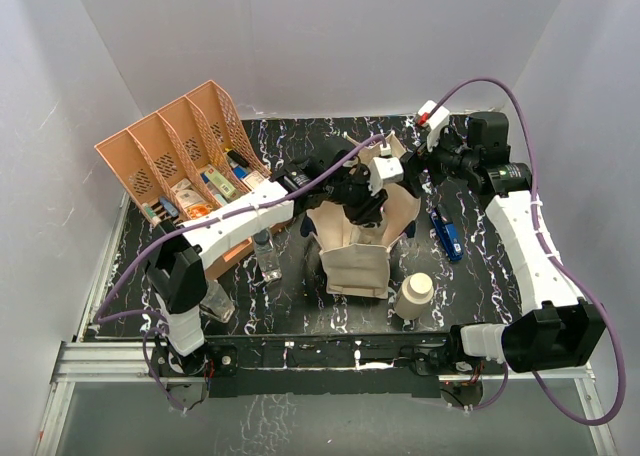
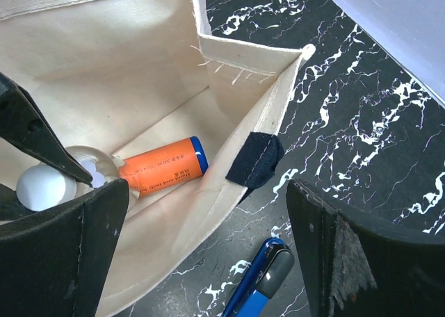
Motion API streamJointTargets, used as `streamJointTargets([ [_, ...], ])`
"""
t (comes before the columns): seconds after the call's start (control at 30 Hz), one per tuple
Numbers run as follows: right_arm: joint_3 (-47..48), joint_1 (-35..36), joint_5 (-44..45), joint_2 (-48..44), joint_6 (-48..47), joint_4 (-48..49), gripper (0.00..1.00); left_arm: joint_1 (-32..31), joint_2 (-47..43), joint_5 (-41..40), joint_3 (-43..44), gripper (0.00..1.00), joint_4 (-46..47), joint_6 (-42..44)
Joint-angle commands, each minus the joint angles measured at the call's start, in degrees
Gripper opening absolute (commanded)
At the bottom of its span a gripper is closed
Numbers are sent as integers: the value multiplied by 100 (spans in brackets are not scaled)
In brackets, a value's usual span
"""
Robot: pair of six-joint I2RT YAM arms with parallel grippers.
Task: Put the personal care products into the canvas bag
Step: Adjust the care product in the canvas bag.
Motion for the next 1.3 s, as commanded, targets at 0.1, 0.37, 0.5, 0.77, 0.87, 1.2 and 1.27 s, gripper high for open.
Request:
streamJointTargets([
  [0.1,192,-12,-397,112,-270,-147,99,44,-245,316,649,0,-1305,20],
  [0.37,644,482,-491,335,-438,-189,99,264,-577,828,681,0,-1848,582],
  [0.5,826,792,-375,647,-659,-317,99,293,-644,1157,738,0,-1990,721],
  [0.77,737,900,-469,990,-757,-327,98,294,-578,1559,787,0,-1924,642],
  [0.87,725,961,-458,1145,-931,-550,97,296,-550,1558,493,0,-1734,630],
  [1.2,336,1034,-311,1225,-928,-405,97,155,-220,1704,48,0,-894,154],
  [1.27,314,1036,-297,1231,-935,-397,97,116,-199,1737,76,0,-919,185],
])
